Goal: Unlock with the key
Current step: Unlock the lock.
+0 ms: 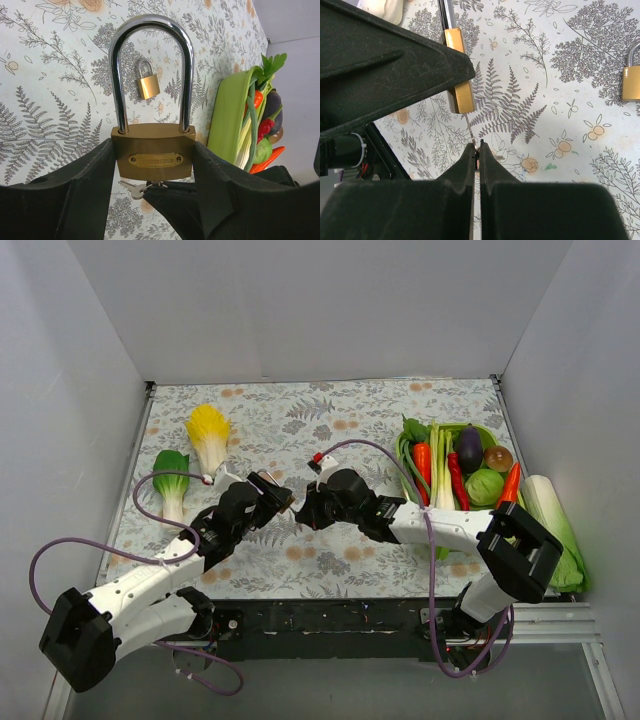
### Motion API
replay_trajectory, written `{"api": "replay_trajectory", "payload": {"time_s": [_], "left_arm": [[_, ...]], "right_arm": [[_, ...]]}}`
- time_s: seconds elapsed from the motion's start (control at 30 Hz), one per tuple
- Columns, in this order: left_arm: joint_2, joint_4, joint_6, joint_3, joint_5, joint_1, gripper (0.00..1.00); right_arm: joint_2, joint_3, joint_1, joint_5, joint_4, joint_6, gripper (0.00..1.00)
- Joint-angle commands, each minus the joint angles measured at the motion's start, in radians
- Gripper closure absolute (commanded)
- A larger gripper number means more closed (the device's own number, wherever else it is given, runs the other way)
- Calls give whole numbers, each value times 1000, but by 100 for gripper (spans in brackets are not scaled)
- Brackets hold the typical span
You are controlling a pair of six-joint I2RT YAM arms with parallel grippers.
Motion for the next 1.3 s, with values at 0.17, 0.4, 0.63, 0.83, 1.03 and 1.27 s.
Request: {"api": "replay_trajectory", "payload": {"time_s": [0.17,0.4,0.63,0.83,1.03,1.27], "left_arm": [[-34,53,-9,-35,183,-39,100],[-75,96,45,-68,197,-45,100],[-127,272,166,-91,335,-45,100],[-179,315,270,-82,410,-45,100],[-216,380,315,-87,482,-45,100],[-256,429,344,-79,534,-45,100]], "right_arm": [[-4,95,-14,93,276,-22,99],[-21,72,-19,54,312,-15,99],[-93,12,-51,-92,385,59,99],[-163,-21,-64,-160,431,114,99],[-209,-47,-80,-220,514,188,99],[-263,-73,-97,-249,571,235,99]]}}
